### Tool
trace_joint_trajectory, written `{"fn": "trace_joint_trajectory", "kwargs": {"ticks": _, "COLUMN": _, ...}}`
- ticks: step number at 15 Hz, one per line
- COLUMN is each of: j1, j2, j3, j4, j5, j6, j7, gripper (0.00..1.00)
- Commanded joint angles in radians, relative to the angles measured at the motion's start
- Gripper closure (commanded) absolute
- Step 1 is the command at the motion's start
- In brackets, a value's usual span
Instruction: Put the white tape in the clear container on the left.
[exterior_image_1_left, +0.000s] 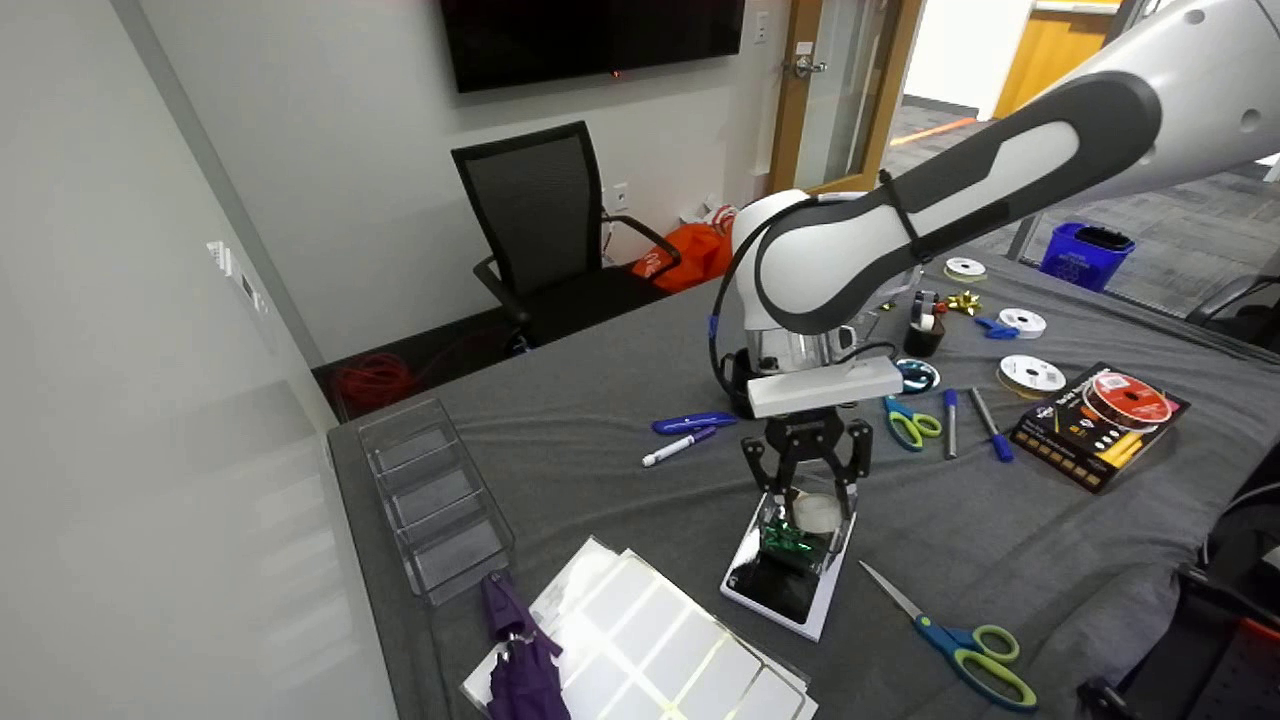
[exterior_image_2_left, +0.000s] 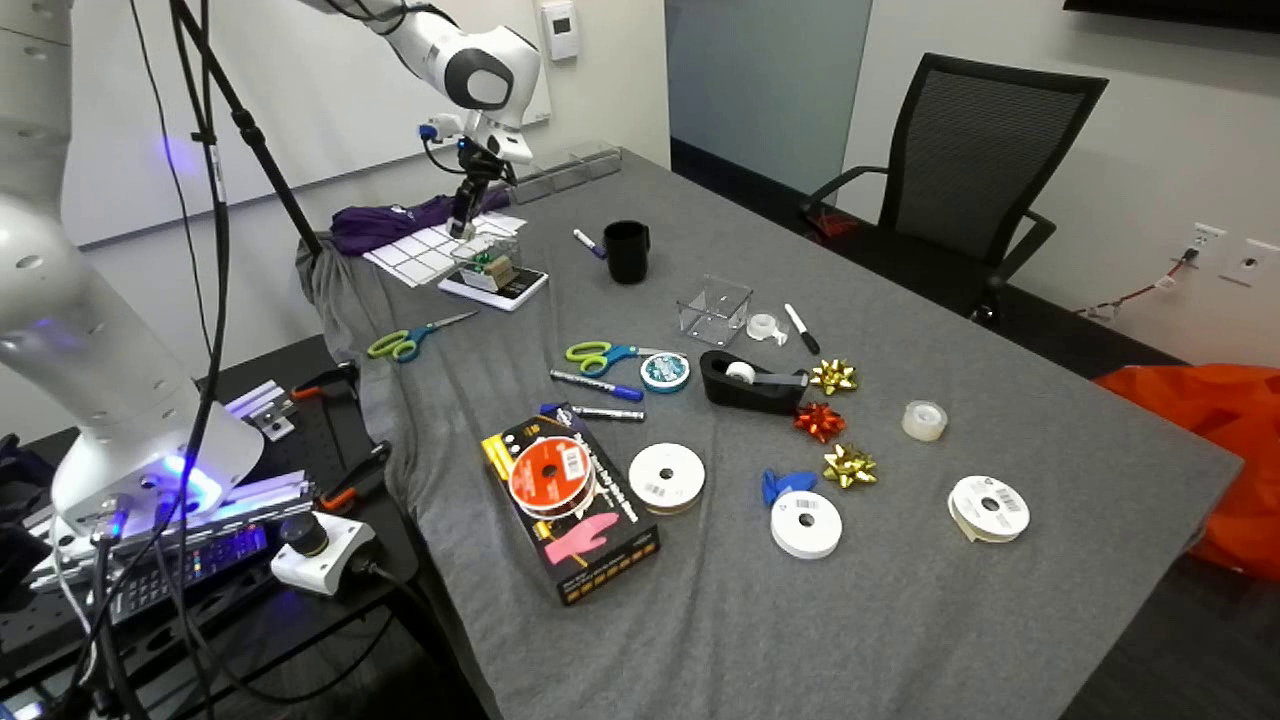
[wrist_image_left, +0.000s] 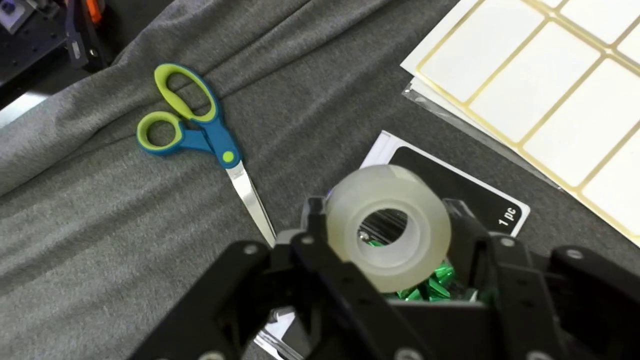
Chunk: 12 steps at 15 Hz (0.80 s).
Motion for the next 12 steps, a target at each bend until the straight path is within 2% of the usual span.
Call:
{"fn": "trace_joint_trajectory", "kwargs": {"ticks": 1, "j1": 0.016, "j2": 0.040, "j3": -0.016, "j4": 0.049, "j5": -0.001, "j6": -0.028, "j7": 0.022, "gripper": 0.67}}
{"fn": "trace_joint_trajectory", "kwargs": {"ticks": 5, "j1": 0.029, "j2": 0.076, "j3": -0.022, "j4": 0.064, "j5": -0.013, "j6": -0.016, "j7": 0.051, "gripper": 0.67}}
{"fn": "trace_joint_trajectory", "kwargs": {"ticks": 6, "j1": 0.031, "j2": 0.083, "j3": -0.024, "j4": 0.067, "j5": -0.013, "j6": -0.017, "j7": 0.058, "gripper": 0.17}}
{"fn": "trace_joint_trajectory", "kwargs": {"ticks": 7, "j1": 0.033, "j2": 0.088, "j3": -0.025, "j4": 0.071, "j5": -0.014, "j6": -0.021, "j7": 0.066, "gripper": 0.16}}
{"fn": "trace_joint_trajectory", "kwargs": {"ticks": 10, "j1": 0.039, "j2": 0.094, "j3": -0.025, "j4": 0.080, "j5": -0.015, "j6": -0.026, "j7": 0.079, "gripper": 0.01}}
{"fn": "trace_joint_trajectory", "kwargs": {"ticks": 12, "j1": 0.041, "j2": 0.096, "j3": -0.025, "j4": 0.082, "j5": -0.015, "j6": -0.024, "j7": 0.086, "gripper": 0.00}}
